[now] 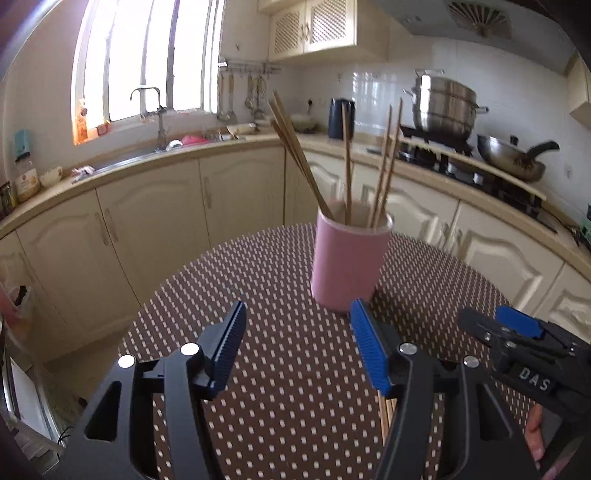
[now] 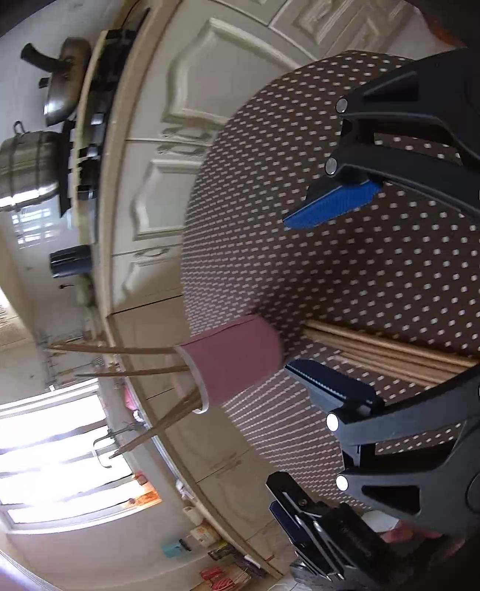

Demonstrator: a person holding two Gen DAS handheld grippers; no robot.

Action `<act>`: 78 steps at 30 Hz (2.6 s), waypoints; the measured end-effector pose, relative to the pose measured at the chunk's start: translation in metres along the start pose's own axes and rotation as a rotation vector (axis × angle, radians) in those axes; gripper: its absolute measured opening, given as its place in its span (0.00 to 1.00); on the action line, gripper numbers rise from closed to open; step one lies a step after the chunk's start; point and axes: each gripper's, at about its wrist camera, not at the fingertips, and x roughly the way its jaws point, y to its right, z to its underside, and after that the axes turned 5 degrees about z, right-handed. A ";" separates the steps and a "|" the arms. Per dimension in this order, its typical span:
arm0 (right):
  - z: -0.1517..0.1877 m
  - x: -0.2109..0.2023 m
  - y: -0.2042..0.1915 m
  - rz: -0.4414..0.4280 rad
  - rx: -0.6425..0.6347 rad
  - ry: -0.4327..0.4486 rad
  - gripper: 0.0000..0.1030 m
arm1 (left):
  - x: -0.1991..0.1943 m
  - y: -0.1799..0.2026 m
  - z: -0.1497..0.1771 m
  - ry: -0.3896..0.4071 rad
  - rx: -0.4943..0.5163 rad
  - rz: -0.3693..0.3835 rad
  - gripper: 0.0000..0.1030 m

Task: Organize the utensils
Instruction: 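Move both open grippers back down to the chopstick pile, then close the right gripper on one chopstick from the pile, then lower the left gripper onto another chopstick and close it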

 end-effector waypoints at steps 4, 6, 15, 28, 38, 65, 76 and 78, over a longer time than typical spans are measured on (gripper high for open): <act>0.015 0.005 0.000 0.004 -0.003 -0.056 0.71 | 0.002 0.002 0.015 -0.042 0.005 0.023 0.57; 0.022 0.006 -0.001 0.006 -0.003 -0.077 0.71 | 0.005 0.002 0.022 -0.070 0.006 0.041 0.57; 0.048 0.020 -0.016 0.056 -0.041 -0.179 0.71 | 0.015 0.000 0.041 -0.168 0.004 0.057 0.61; 0.057 0.035 -0.037 0.127 -0.111 -0.254 0.71 | 0.030 -0.010 0.050 -0.244 -0.035 0.075 0.61; 0.052 0.049 -0.052 0.208 -0.191 -0.309 0.69 | 0.030 -0.019 0.049 -0.259 -0.056 0.067 0.62; 0.055 0.032 0.006 -0.077 0.017 -0.282 0.06 | 0.062 0.050 0.056 -0.416 0.098 0.060 0.65; 0.055 0.030 0.012 -0.117 0.047 -0.285 0.06 | 0.084 0.059 0.052 -0.430 0.110 -0.029 0.73; 0.055 0.031 0.012 -0.121 0.050 -0.287 0.06 | 0.088 0.060 0.050 -0.430 0.094 -0.043 0.74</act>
